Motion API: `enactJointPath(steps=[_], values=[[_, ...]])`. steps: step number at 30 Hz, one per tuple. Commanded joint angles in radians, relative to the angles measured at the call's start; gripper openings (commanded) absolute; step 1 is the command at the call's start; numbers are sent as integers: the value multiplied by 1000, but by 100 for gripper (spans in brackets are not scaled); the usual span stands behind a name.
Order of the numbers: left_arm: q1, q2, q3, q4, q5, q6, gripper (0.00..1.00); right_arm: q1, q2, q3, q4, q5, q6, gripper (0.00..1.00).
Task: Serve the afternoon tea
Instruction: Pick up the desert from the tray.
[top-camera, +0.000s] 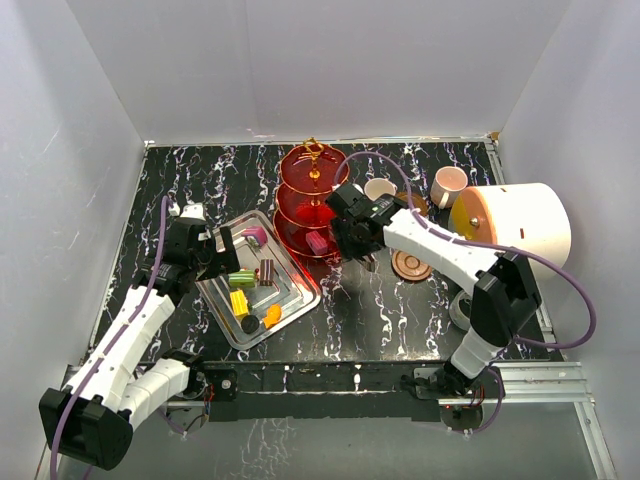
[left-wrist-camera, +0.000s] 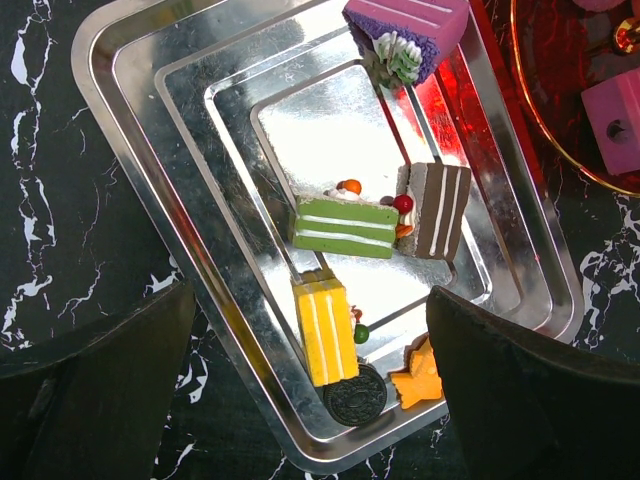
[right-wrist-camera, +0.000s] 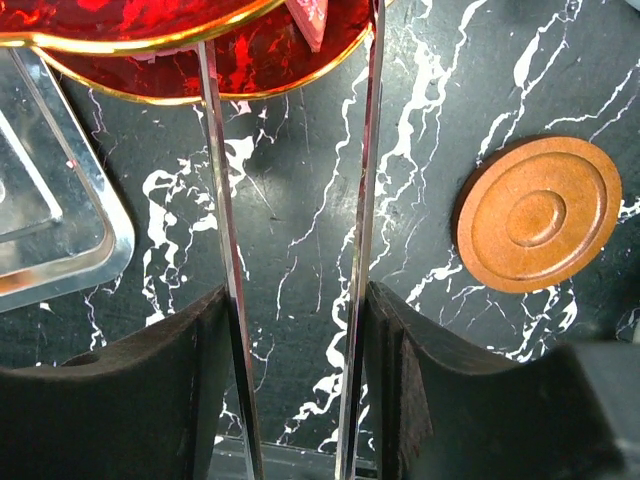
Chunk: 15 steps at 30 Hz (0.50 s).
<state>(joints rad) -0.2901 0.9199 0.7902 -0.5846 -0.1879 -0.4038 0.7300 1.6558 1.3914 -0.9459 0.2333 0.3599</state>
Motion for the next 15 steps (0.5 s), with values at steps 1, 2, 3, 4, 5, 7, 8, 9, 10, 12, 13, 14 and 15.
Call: enactJointPath(steps=[1, 2, 3, 4, 5, 7, 8, 9, 10, 12, 13, 14, 15], values=[[-4, -1, 20, -14, -10, 2, 99, -5, -101, 30, -27, 32, 1, 49], [-3, -2, 19, -15, -10, 2, 99, -4, -115, 26, -37, 24, 5, 49], [-4, -2, 19, -15, -9, 2, 99, -5, -129, 16, -45, 12, 9, 49], [-3, -1, 20, -15, -11, 2, 99, -4, -146, 8, -52, -8, 13, 48], [-3, -4, 19, -15, -11, 2, 99, -5, -163, 0, -65, -23, 18, 48], [-3, -7, 18, -16, -14, 0, 99, -5, -206, -23, -74, -48, 32, 46], [-3, -8, 18, -16, -13, 0, 99, -5, -230, -36, -76, -63, 36, 46], [-3, -9, 18, -16, -15, 0, 99, -6, -252, -46, -81, -83, 42, 45], [-3, -11, 19, -16, -16, 0, 99, -5, -268, -55, -89, -107, 45, 45], [-3, -10, 18, -17, -18, -1, 99, -5, -298, -65, -110, -163, 52, 44], [-3, -12, 19, -17, -20, -1, 99, -4, -314, -72, -114, -193, 54, 43], [-3, -12, 19, -18, -20, -2, 99, -6, -332, -78, -112, -234, 53, 43], [-3, -14, 20, -20, -23, -3, 99, -5, -346, -80, -113, -266, 53, 42]])
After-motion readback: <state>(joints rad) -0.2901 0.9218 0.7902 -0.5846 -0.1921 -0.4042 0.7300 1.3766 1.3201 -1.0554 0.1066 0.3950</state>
